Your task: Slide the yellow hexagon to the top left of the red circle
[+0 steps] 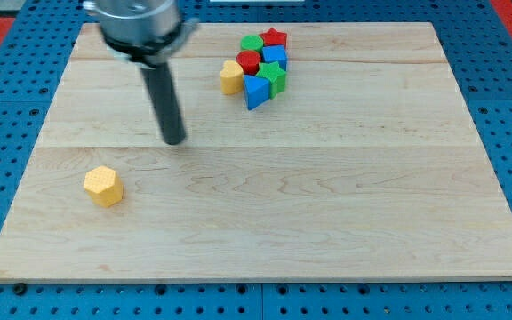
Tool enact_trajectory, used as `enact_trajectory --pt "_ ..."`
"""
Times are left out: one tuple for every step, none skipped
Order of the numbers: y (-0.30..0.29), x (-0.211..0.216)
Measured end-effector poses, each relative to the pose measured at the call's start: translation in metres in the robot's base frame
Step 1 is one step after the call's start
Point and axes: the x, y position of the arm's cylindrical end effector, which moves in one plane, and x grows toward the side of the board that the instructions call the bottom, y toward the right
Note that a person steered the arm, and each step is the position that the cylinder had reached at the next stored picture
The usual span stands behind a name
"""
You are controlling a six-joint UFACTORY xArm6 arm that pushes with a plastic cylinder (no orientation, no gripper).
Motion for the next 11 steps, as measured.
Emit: enact_trajectory --pt "0.025 0.049" --pt "-0.034 0.09" --pt "-0.102 0.097" --pt "-0.117 0.083" --pt "-0.123 0.053" --pt "-0.123 0.03" --pt "-0.123 0.027" --pt "-0.123 0.027" --pt "-0.124 0.027" --pt "-0.159 0.034" --pt "-0.201 0.025"
